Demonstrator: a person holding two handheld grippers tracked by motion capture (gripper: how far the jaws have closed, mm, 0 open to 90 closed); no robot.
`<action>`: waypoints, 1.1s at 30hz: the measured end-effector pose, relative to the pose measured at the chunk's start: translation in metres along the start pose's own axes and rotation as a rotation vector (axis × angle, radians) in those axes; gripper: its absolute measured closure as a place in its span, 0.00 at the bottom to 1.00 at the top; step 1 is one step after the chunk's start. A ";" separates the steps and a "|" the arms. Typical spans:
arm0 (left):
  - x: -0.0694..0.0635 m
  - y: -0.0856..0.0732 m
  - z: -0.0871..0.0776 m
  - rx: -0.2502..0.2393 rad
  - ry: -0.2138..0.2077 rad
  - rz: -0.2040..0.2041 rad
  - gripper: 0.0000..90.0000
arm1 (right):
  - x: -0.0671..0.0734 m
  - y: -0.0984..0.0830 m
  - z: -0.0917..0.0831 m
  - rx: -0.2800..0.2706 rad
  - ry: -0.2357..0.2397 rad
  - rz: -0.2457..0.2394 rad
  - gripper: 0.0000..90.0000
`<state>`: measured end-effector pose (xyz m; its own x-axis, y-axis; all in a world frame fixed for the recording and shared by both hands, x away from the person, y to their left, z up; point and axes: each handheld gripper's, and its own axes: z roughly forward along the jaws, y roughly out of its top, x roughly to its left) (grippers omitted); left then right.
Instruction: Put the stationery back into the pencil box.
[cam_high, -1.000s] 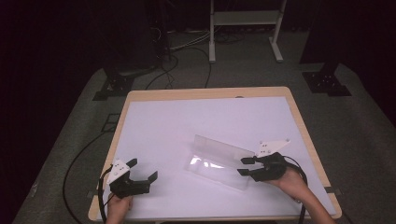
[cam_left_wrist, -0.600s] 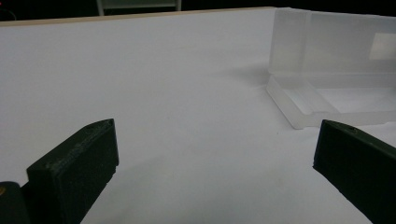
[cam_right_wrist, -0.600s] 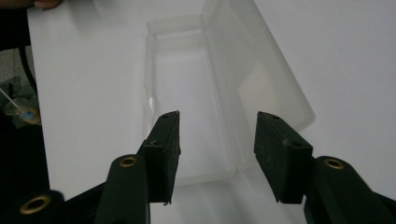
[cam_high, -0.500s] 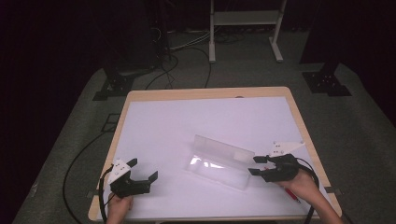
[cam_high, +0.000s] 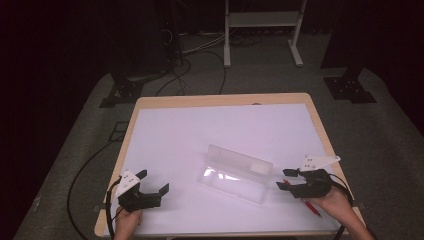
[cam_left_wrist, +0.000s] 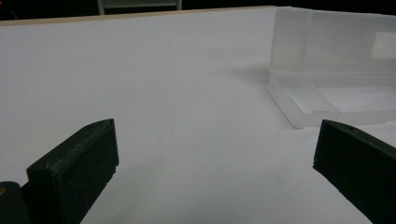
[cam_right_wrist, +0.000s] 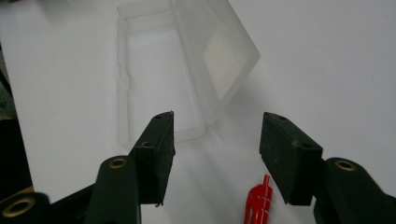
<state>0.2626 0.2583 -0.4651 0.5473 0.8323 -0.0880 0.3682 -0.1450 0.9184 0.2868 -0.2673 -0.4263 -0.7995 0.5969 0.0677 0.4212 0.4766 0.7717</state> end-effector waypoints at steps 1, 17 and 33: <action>0.000 0.000 0.000 -0.001 0.001 0.001 0.00 | -0.001 -0.003 -0.001 0.000 -0.023 0.006 0.48; 0.000 0.000 0.000 -0.002 0.002 0.002 0.00 | -0.008 -0.025 -0.008 0.006 -0.060 0.064 0.48; -0.001 0.000 0.000 0.000 0.003 0.005 0.00 | -0.005 -0.056 -0.012 0.049 -0.101 0.117 0.57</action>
<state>0.2618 0.2578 -0.4650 0.5466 0.8334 -0.0819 0.3650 -0.1491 0.9190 0.2624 -0.3045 -0.4622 -0.6981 0.7105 0.0893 0.5311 0.4301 0.7301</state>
